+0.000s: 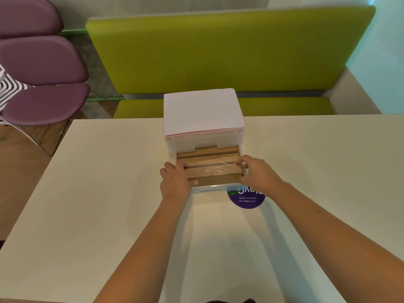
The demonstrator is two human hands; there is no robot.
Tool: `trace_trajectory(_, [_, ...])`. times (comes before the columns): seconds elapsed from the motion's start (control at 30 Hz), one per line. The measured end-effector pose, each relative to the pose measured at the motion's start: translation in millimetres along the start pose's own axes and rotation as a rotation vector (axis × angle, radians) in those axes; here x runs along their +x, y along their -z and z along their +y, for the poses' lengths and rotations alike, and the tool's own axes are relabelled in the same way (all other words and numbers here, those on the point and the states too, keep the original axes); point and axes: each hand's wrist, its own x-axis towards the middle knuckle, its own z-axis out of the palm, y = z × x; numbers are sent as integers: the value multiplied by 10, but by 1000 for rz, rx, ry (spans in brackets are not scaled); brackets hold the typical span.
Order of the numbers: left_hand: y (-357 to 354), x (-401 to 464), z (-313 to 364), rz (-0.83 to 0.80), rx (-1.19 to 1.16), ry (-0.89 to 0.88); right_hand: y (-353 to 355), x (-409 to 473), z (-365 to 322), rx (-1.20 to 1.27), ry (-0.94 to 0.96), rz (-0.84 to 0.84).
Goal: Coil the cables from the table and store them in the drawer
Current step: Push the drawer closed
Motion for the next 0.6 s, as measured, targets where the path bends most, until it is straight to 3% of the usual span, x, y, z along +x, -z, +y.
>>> trace_trajectory(0.4, [-61,24,-68,45,82,-75,10,102,-48,-230,111,-21])
trace_trajectory(0.6, [-70,45,-44,33,91,-55,-34,184,-15,-205,109,-16])
